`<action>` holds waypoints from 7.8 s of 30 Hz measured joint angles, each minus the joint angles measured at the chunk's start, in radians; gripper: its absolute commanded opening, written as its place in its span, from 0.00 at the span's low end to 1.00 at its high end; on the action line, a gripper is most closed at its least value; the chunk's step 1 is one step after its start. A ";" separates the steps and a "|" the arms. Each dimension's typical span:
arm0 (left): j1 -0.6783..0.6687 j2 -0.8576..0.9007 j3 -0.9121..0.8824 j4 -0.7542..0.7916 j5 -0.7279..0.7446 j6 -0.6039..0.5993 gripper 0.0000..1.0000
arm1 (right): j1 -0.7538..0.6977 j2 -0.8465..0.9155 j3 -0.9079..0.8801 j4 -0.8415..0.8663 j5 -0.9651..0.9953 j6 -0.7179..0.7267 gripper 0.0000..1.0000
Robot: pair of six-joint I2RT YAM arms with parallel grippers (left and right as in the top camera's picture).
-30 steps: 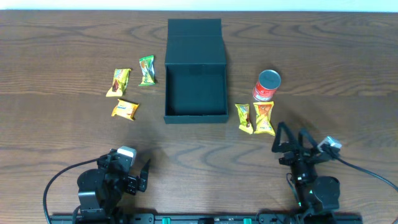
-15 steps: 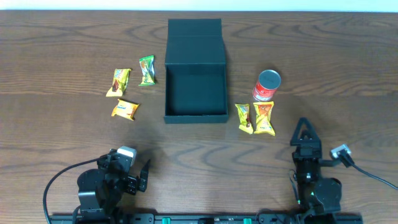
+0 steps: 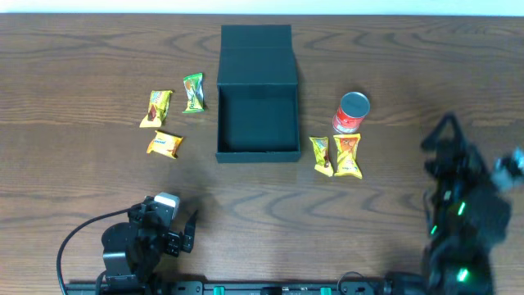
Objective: Pack container
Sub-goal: 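Move the right gripper over the red Pringles can and grasp its top, then lift the red can and lower it into the black box, then push the red can down to lie flat inside the box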
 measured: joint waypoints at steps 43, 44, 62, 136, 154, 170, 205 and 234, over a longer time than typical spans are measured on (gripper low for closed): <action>0.000 0.000 0.000 0.000 0.000 0.000 0.95 | 0.227 1.493 1.199 -1.055 -0.247 -0.629 0.99; 0.000 0.000 0.000 0.000 0.000 0.000 0.95 | 0.230 1.493 1.199 -1.055 -0.247 -0.629 0.99; 0.000 0.000 0.000 0.000 0.000 0.000 0.96 | 0.233 1.493 1.199 -1.097 -0.211 -0.633 0.72; 0.000 0.000 0.000 0.000 -0.001 0.000 0.95 | 0.376 1.494 1.096 -1.005 -1.417 -0.954 0.18; 0.000 0.000 0.000 0.000 0.000 0.000 0.95 | 0.420 1.494 1.004 -0.672 -1.228 -0.549 0.28; 0.000 0.000 0.000 0.000 0.000 0.000 0.96 | 0.472 1.494 0.995 -0.718 -1.146 -0.379 0.72; 0.000 0.000 0.000 0.000 0.000 0.000 0.95 | 0.610 1.355 1.188 -0.937 -0.647 -0.542 0.01; 0.000 0.000 0.000 0.000 0.000 0.000 0.95 | 0.616 1.450 1.174 -0.976 -0.718 -0.649 0.01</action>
